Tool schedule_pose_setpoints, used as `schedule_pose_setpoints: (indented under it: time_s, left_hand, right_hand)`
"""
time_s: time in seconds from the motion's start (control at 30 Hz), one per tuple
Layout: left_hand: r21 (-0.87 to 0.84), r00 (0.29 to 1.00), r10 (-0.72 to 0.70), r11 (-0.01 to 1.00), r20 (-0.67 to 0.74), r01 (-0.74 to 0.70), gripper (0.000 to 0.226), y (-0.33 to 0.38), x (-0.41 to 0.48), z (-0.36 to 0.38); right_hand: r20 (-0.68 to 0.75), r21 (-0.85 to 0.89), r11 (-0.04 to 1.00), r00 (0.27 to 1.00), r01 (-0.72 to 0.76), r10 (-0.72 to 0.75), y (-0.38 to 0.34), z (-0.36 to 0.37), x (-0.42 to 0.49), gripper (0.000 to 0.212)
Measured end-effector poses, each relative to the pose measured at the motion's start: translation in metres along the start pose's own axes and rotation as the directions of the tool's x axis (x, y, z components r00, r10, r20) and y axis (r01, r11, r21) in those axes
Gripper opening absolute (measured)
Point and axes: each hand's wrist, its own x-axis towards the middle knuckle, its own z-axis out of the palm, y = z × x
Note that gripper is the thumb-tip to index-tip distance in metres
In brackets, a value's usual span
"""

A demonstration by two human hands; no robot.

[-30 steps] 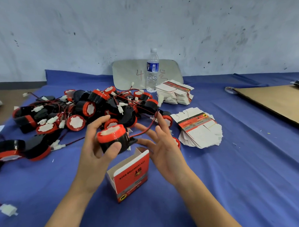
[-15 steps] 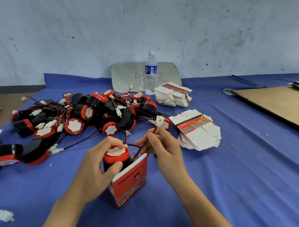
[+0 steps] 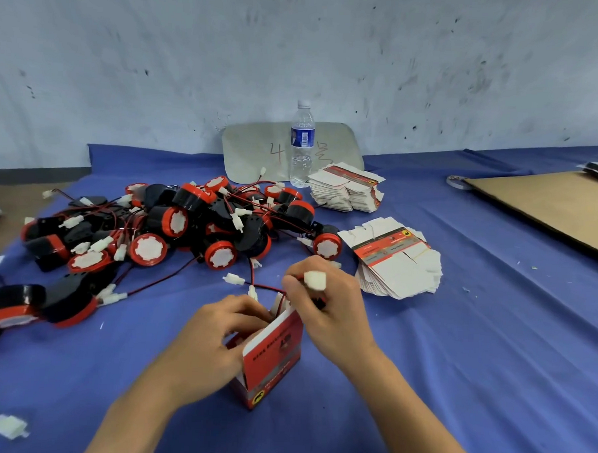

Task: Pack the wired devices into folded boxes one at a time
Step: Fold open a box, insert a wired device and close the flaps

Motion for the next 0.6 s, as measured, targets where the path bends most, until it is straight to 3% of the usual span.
schedule_pose_setpoints:
  time_s: [0.03,0.1,0.17,0.23,0.37,0.5,0.6]
  left_hand:
    - [0.016,1.000,-0.013,1.000,0.006,0.013,0.013,0.001,0.000,0.000]
    - [0.085,1.000,-0.009,0.996,0.004,0.008,0.029,-0.001,0.000,0.000]
    - [0.146,1.000,0.009,0.989,-0.012,-0.008,0.051,-0.003,0.000,0.000]
    - [0.151,1.000,0.009,0.989,-0.020,-0.006,0.055,-0.003,-0.001,0.000]
    - [0.051,0.999,-0.024,0.998,-0.023,0.026,0.051,0.000,-0.002,0.001]
    - [-0.075,0.994,-0.105,0.992,-0.009,0.105,0.068,0.004,-0.004,0.001]
    - [-0.147,0.995,-0.092,0.985,0.030,0.095,0.067,0.008,-0.005,0.001]
  right_hand:
    - [0.004,-0.037,0.999,1.000,0.031,-0.031,-0.001,0.000,-0.001,0.023]
    - [-0.018,-0.066,0.996,0.998,0.057,-0.059,-0.004,0.000,-0.001,0.032]
    - [-0.087,-0.069,0.995,0.993,0.076,-0.082,-0.005,-0.001,0.001,0.025]
    - [-0.156,-0.063,0.993,0.982,0.102,-0.111,-0.007,-0.002,0.001,0.010]
    - [-0.277,0.054,0.992,0.956,0.113,-0.094,-0.011,0.000,-0.003,0.043]
    - [-0.255,0.000,0.989,0.956,0.148,-0.143,-0.013,0.002,-0.004,0.017]
    - [-0.183,0.121,0.993,0.983,0.009,0.014,-0.012,-0.003,0.000,0.012]
